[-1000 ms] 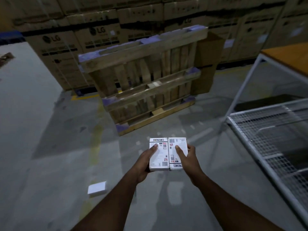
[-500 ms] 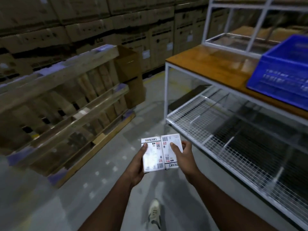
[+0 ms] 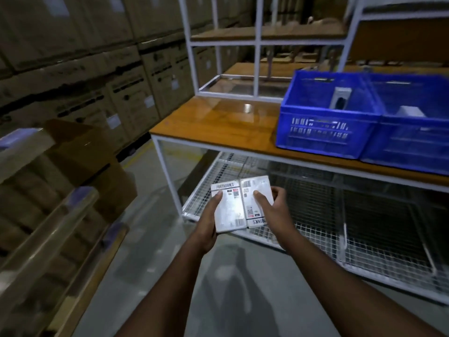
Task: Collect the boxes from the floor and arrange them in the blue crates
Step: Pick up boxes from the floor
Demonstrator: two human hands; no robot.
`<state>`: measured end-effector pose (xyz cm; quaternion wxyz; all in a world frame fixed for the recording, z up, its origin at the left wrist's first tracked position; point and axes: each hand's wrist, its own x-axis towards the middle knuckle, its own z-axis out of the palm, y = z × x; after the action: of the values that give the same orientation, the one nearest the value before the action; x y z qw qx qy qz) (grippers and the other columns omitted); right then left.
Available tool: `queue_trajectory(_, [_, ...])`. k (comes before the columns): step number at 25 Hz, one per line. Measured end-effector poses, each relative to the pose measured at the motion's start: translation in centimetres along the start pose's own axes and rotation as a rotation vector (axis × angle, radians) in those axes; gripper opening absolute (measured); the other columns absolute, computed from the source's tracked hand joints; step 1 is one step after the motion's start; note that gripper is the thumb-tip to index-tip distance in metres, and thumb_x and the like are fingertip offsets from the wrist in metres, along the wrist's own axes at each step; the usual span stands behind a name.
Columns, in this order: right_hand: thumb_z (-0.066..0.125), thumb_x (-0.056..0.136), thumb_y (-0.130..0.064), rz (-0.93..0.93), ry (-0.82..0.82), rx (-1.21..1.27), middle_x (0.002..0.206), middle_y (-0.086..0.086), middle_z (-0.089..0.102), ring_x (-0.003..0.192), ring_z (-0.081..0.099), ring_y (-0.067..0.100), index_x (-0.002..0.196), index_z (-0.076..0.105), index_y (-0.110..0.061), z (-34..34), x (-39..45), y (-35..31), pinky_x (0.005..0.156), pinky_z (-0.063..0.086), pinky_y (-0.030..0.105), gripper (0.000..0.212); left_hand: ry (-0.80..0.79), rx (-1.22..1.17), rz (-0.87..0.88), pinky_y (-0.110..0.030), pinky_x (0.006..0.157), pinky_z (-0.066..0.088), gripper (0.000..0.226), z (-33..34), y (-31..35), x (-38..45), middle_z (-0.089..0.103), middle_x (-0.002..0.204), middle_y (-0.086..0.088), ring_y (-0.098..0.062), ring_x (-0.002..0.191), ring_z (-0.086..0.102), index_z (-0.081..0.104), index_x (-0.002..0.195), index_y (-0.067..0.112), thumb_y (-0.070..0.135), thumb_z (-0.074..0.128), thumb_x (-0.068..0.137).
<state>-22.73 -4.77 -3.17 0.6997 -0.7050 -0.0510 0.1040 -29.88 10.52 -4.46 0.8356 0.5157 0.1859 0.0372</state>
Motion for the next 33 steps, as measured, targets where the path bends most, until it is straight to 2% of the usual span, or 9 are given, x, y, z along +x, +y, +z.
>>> queue_trajectory(3, [0.065, 0.093, -0.031, -0.016, 0.109, 0.044, 0.107, -0.001, 0.062, 0.095, 0.066, 0.019, 0.119, 0.04, -0.02, -2.0, 3.6, -1.7, 0.08, 0.058, 0.041, 0.039, -0.023, 0.015, -0.007, -0.046, 0.078, 0.059, 0.036, 3.2, 1.8, 5.2, 0.077, 0.107, -0.008, -0.028, 0.094, 0.073, 0.064, 0.123, 0.017, 0.031, 0.038, 0.102])
queue_trajectory(6, [0.065, 0.092, -0.028, -0.044, 0.188, 0.087, 0.109, 0.001, 0.063, 0.097, 0.067, 0.022, 0.121, 0.039, -0.02, -4.6, 7.3, -3.1, 0.081, 0.059, 0.044, 0.039, -0.071, 0.043, -0.016, -0.052, 0.09, 0.054, 0.037, 6.6, 2.6, 9.9, 0.075, 0.111, -0.014, -0.032, 0.099, 0.071, 0.063, 0.123, 0.014, 0.031, 0.039, 0.101])
queue_trajectory(10, [0.065, 0.093, -0.028, -0.098, 0.264, 0.11, 0.111, 0.002, 0.062, 0.091, 0.065, 0.012, 0.122, 0.041, -0.017, -8.8, 13.6, -4.9, 0.067, 0.056, 0.024, 0.04, -0.142, 0.131, 0.064, -0.047, 0.09, 0.054, 0.043, 12.2, 4.3, 16.3, 0.071, 0.121, -0.017, -0.034, 0.108, 0.069, 0.056, 0.134, 0.009, 0.036, 0.044, 0.102])
queue_trajectory(17, [0.064, 0.093, -0.027, -0.262, 0.286, 0.138, 0.121, -0.002, 0.058, 0.111, 0.06, 0.016, 0.124, 0.042, -0.019, -16.3, 25.0, -10.9, 0.089, 0.053, 0.033, 0.039, -0.165, 0.207, 0.259, -0.052, 0.096, 0.054, 0.042, 23.3, 9.2, 25.6, 0.071, 0.121, -0.017, -0.035, 0.113, 0.068, 0.059, 0.132, 0.008, 0.037, 0.046, 0.104])
queue_trajectory(22, [0.063, 0.09, -0.031, -0.313, 0.218, 0.149, 0.13, -0.002, 0.056, 0.116, 0.058, 0.015, 0.131, 0.042, -0.024, -20.2, 32.6, -13.9, 0.092, 0.053, 0.036, 0.047, -0.105, 0.151, 0.308, -0.05, 0.09, 0.056, 0.048, 29.2, 12.6, 31.5, 0.064, 0.128, -0.022, -0.036, 0.113, 0.067, 0.04, 0.141, 0.009, 0.027, 0.055, 0.1])
queue_trajectory(26, [0.063, 0.084, -0.037, -0.233, 0.161, 0.04, 0.135, 0.002, 0.052, 0.114, 0.057, 0.015, 0.137, 0.041, -0.022, -20.9, 38.2, -14.2, 0.089, 0.049, 0.033, 0.059, 0.003, 0.245, 0.339, -0.05, 0.091, 0.056, 0.02, 31.2, 14.7, 36.4, 0.07, 0.114, -0.019, -0.032, 0.104, 0.07, 0.06, 0.103, 0.013, 0.031, 0.061, 0.094])
queue_trajectory(28, [0.063, 0.089, -0.034, -0.193, 0.136, -0.017, 0.135, 0.001, 0.052, 0.113, 0.057, 0.016, 0.141, 0.038, -0.018, -20.7, 40.5, -13.9, 0.085, 0.048, 0.031, 0.06, 0.064, 0.37, 0.287, -0.051, 0.087, 0.057, 0.029, 30.8, 15.1, 39.4, 0.073, 0.109, -0.021, -0.036, 0.101, 0.07, 0.07, 0.095, 0.01, 0.035, 0.06, 0.084])
queue_trajectory(31, [0.06, 0.094, -0.032, -0.057, 0.077, -0.2, 0.134, -0.001, 0.049, 0.111, 0.054, 0.02, 0.142, 0.034, -0.014, -20.6, 43.3, -13.3, 0.089, 0.049, 0.039, 0.058, 0.135, 0.759, 0.227, -0.036, 0.061, 0.052, 0.037, 30.2, 14.8, 42.4, 0.067, 0.099, -0.029, -0.027, 0.075, 0.064, 0.064, 0.113, -0.007, 0.022, 0.049, 0.094])
queue_trajectory(33, [0.056, 0.096, -0.033, 0.101, 0.019, -0.359, 0.132, 0.009, 0.053, 0.103, 0.057, 0.025, 0.143, 0.03, -0.01, -20.4, 44.7, -13.2, 0.078, 0.051, 0.038, 0.058, 0.07, 1.147, 0.16, -0.041, 0.076, 0.052, 0.039, 29.9, 15.0, 43.6, 0.066, 0.113, -0.026, -0.031, 0.09, 0.064, 0.059, 0.123, -0.006, 0.023, 0.047, 0.099])
